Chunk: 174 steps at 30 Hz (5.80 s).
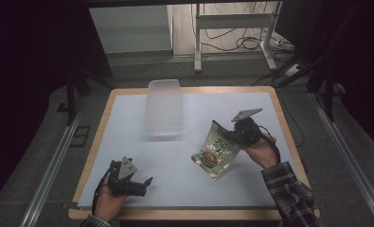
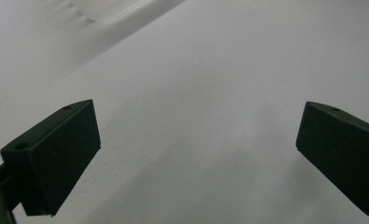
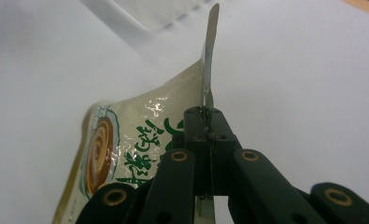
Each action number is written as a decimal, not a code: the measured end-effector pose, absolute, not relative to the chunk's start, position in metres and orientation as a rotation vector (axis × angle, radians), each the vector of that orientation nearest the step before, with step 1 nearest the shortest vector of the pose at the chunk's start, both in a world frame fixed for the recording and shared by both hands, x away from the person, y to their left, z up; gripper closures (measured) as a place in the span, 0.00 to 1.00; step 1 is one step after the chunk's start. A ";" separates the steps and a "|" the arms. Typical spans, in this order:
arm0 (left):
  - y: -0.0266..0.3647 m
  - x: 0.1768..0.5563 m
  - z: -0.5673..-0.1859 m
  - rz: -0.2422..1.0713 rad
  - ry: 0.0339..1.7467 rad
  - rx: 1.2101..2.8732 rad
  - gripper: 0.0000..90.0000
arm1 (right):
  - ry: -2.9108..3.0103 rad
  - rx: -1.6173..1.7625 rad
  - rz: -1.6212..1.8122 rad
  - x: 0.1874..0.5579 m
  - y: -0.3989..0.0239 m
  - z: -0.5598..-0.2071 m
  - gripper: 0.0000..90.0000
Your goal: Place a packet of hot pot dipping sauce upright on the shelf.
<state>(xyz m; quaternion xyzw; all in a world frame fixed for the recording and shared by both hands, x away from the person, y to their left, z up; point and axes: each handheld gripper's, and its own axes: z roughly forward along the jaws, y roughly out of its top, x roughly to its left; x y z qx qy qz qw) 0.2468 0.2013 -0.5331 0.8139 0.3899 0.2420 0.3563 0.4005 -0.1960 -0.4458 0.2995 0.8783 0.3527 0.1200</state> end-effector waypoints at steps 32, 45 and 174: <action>0.201 0.247 -0.533 0.626 0.999 2.109 0.00 | 2.603 0.564 1.074 0.369 -0.145 -0.381 0.99; 0.201 0.246 -0.533 0.625 0.994 2.122 0.00 | 2.567 0.593 1.130 0.388 -0.147 -0.367 0.99; 0.199 0.245 -0.534 0.609 0.970 2.129 0.00 | 2.472 0.424 1.261 0.527 0.037 -0.359 0.99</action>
